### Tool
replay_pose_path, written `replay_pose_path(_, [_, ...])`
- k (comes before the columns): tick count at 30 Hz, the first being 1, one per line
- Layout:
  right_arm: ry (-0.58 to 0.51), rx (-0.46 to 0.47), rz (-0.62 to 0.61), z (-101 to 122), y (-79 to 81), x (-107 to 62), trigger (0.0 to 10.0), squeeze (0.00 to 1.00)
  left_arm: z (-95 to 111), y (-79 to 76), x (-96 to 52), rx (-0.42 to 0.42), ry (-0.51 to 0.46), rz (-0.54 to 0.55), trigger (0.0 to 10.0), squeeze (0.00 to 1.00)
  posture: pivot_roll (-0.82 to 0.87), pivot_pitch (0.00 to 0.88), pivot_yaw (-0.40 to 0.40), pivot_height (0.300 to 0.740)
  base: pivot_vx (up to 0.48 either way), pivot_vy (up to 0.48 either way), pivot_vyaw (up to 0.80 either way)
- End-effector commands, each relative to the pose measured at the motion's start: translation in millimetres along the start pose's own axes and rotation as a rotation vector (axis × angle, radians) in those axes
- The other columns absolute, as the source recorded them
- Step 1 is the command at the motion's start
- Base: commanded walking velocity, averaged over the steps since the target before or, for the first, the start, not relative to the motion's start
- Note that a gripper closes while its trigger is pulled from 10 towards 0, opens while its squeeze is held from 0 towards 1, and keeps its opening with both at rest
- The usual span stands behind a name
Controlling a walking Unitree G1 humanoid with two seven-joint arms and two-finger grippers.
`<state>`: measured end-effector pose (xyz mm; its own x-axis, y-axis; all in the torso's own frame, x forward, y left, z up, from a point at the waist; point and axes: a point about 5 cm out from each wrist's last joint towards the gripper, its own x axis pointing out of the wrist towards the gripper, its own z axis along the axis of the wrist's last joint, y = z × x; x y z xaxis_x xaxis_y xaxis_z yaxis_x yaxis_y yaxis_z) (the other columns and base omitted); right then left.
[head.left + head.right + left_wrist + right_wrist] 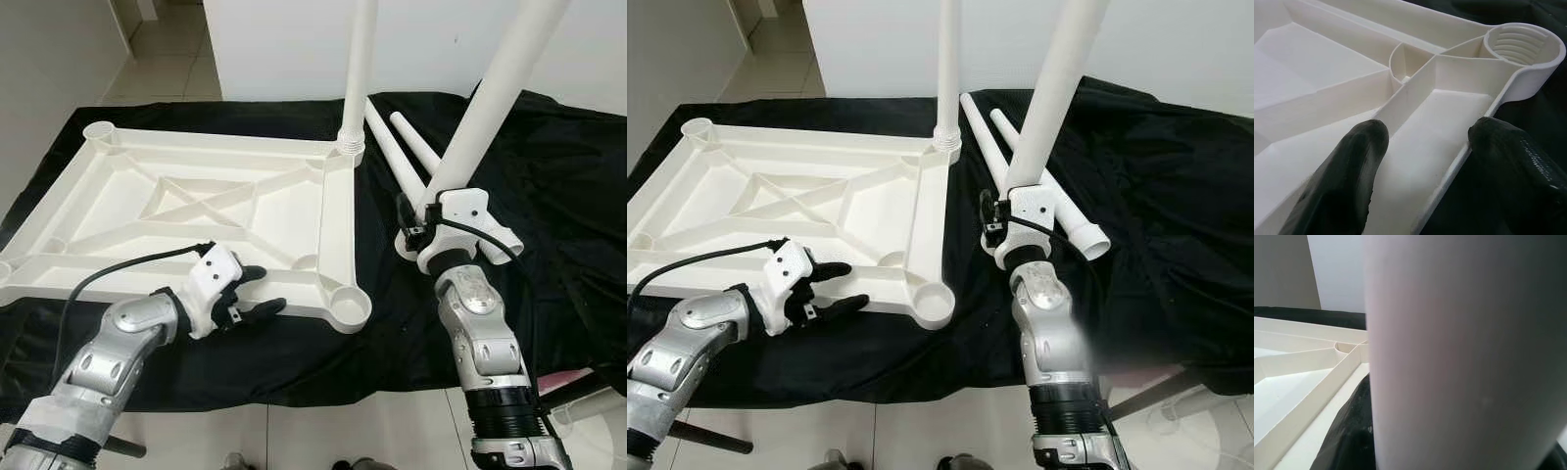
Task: Building children table
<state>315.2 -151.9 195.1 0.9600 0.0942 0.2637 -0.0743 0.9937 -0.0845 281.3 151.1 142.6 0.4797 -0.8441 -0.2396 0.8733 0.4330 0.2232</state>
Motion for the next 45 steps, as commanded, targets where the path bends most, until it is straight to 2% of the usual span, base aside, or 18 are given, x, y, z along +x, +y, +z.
replay_pose_path(1, [-0.006,-0.005,0.0,-1.5,0.3,-1.0,10.0,0.0,-6.9,-12.3,-5.0,-0.002,0.044,-0.21,10.0,0.0,-0.05,0.082,0.028,0.74,0.0,0.0,0.0])
replay_pose_path(8, [0.0,-0.005,-0.001,-3.8,2.0,-0.5,10.0,0.0,-22.9,-7.1,-11.9,0.051,0.182,-0.208,10.0,0.0,-0.05,0.087,0.035,0.74,0.0,0.0,0.0])
replay_pose_path(13, [0.003,-0.008,-0.004,-4.7,2.3,-0.8,10.0,0.0,-26.4,-3.9,-10.2,0.068,0.216,-0.199,10.0,0.0,-0.05,0.091,0.039,0.74,0.0,0.0,0.0])
replay_pose_path(23, [0.002,-0.01,-0.023,-4.1,-0.2,-0.5,10.0,0.0,-16.6,3.1,14.5,0.121,0.17,-0.162,10.0,0.0,-0.06,0.104,0.043,0.74,0.0,0.0,0.0])
replay_pose_path(28, [0.002,-0.012,-0.026,-4.3,-0.4,-1.5,10.0,0.0,-14.0,3.5,23.7,0.117,0.157,-0.16,10.0,0.0,-0.06,0.107,0.047,0.74,0.0,0.0,0.0])
replay_pose_path(30, [0.004,-0.013,-0.029,-4.8,0.3,-2.0,10.0,0.0,-10.8,5.1,32.9,0.122,0.146,-0.139,10.0,0.0,-0.07,0.109,0.052,0.74,0.0,0.0,0.0])
replay_pose_path(34, [0.004,-0.013,-0.029,-5.0,0.6,-2.1,10.0,0.0,-10.1,5.9,35.9,0.122,0.144,-0.132,10.0,0.0,-0.07,0.109,0.052,0.74,0.0,0.0,0.0])
replay_pose_path(36, [0.005,-0.012,-0.031,-5.1,0.8,-1.9,10.0,0.0,-5.1,6.8,48.8,0.132,0.12,-0.104,10.0,0.0,-0.07,0.111,0.051,0.74,0.0,0.0,0.0])
replay_pose_path(37, [0.005,-0.012,-0.031,-5.1,0.8,-1.9,10.0,0.0,-5.1,6.8,48.8,0.132,0.12,-0.104,10.0,0.0,-0.07,0.111,0.051,0.74,0.0,0.0,0.0])
replay_pose_path(39, [0.007,-0.011,-0.03,-5.5,1.4,-2.0,10.0,0.0,-0.3,8.3,60.0,0.138,0.101,-0.071,10.0,0.0,-0.07,0.111,0.05,0.74,0.0,0.0,0.0])
replay_pose_path(45, [0.017,-0.009,-0.001,-8.7,5.9,-4.5,10.0,0.0,9.0,10.3,75.1,0.108,0.062,-0.003,10.0,0.0,-0.07,0.111,0.049,0.74,0.0,0.0,0.0])
